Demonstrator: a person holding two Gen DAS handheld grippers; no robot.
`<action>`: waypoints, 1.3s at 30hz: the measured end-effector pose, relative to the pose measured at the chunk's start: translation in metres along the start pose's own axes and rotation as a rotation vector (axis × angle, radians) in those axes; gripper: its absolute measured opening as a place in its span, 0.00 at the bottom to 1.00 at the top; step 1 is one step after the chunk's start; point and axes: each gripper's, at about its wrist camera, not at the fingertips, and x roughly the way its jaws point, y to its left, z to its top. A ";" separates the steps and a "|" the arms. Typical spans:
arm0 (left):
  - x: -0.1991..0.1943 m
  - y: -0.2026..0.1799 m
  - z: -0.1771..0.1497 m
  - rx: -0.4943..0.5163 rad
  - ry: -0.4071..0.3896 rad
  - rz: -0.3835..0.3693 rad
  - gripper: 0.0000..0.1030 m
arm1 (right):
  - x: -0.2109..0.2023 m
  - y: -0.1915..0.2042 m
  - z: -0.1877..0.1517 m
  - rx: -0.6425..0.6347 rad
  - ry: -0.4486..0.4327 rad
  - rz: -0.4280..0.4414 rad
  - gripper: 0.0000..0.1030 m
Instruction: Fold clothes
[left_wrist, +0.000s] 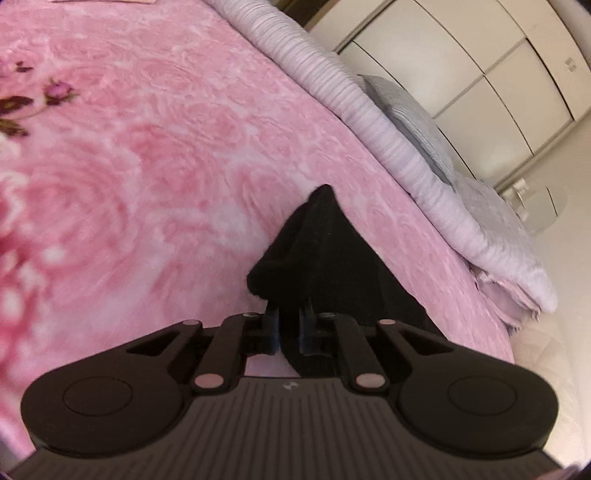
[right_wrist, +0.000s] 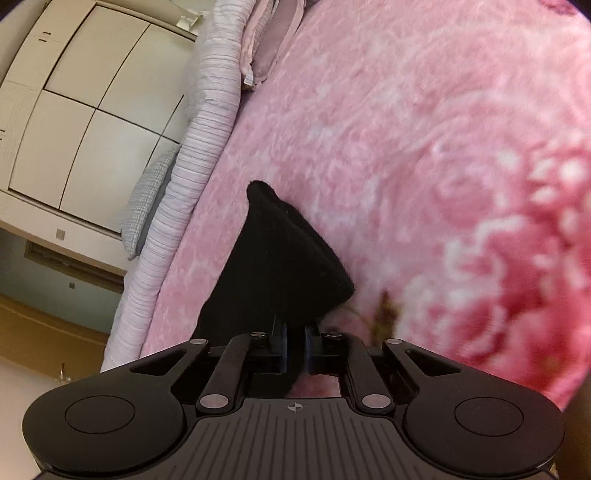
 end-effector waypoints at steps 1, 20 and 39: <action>-0.010 0.004 -0.007 0.003 0.008 -0.004 0.06 | -0.007 -0.002 -0.001 -0.008 0.003 -0.006 0.07; -0.056 -0.042 -0.021 0.620 0.035 0.058 0.13 | -0.069 0.046 -0.053 -0.692 -0.057 -0.116 0.09; 0.091 -0.077 0.029 0.760 0.075 0.089 0.12 | 0.062 0.082 -0.025 -0.966 -0.085 -0.249 0.09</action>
